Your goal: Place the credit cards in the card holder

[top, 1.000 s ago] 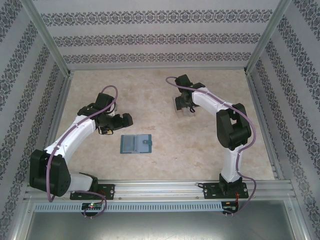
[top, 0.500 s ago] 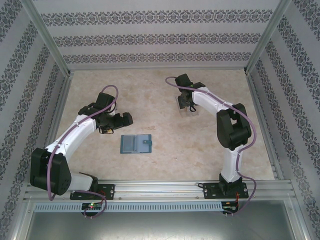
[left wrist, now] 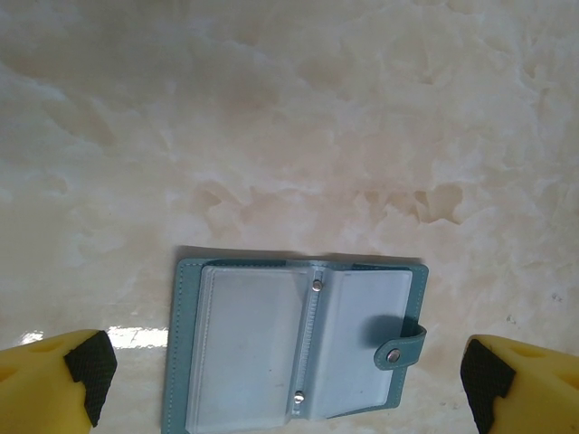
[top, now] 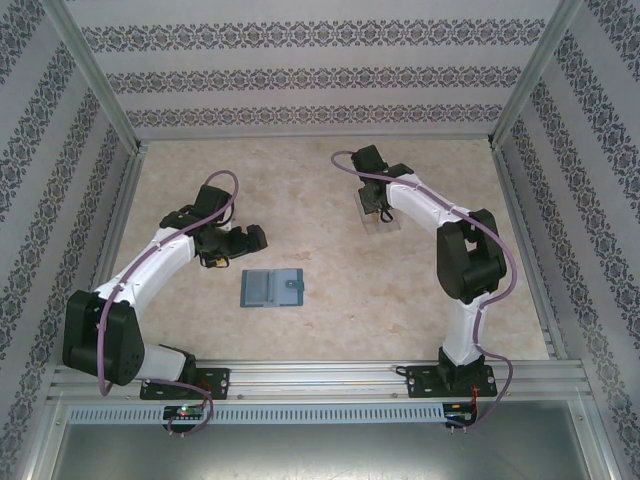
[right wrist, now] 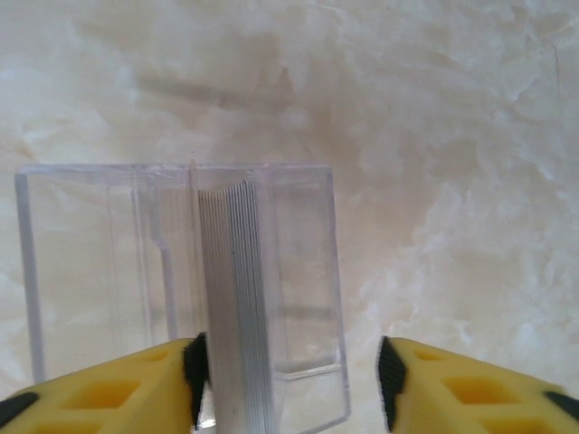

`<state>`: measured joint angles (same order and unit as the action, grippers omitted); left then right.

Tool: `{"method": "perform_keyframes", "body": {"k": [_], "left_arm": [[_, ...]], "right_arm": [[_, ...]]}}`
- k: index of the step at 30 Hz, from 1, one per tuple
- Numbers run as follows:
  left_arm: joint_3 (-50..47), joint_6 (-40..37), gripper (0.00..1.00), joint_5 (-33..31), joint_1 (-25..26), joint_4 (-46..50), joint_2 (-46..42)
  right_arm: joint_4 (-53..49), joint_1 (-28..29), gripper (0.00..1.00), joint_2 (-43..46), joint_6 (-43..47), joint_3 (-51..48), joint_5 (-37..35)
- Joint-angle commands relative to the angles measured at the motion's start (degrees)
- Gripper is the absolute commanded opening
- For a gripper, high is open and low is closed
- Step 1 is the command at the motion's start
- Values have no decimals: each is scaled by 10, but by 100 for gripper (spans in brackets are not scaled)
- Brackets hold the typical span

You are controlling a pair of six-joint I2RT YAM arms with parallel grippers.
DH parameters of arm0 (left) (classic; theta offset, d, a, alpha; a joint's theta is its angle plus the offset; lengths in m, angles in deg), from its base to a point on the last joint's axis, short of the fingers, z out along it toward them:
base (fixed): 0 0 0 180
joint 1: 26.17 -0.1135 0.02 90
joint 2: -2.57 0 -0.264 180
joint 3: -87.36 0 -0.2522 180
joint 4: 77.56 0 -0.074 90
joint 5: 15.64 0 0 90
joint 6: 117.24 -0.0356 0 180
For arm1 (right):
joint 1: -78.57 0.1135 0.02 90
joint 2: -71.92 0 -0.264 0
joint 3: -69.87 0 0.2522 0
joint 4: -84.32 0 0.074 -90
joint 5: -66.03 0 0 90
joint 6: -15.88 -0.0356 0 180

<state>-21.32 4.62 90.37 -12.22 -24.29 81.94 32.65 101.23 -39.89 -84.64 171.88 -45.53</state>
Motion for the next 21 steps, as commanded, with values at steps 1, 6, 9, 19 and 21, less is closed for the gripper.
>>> {"method": "perform_keyframes", "body": {"k": [1, 6, 9, 19, 21], "left_arm": [[10, 9, 100, -3, 10, -15, 9], [15, 8, 100, -1, 12, -10, 16], [14, 6, 100, -6, 13, -11, 13], [11, 1, 100, 5, 14, -10, 11], [15, -4, 100, 12, 14, -6, 10]], "right_arm": [[-2, 2, 44, 20, 9, -4, 1], [-5, 2, 24, 24, 7, -5, 20], [-6, 2, 16, 24, 6, -3, 33], [-13, 2, 0, 79, -22, -18, 96], [-1, 2, 0, 106, -37, -33, 127]]}}
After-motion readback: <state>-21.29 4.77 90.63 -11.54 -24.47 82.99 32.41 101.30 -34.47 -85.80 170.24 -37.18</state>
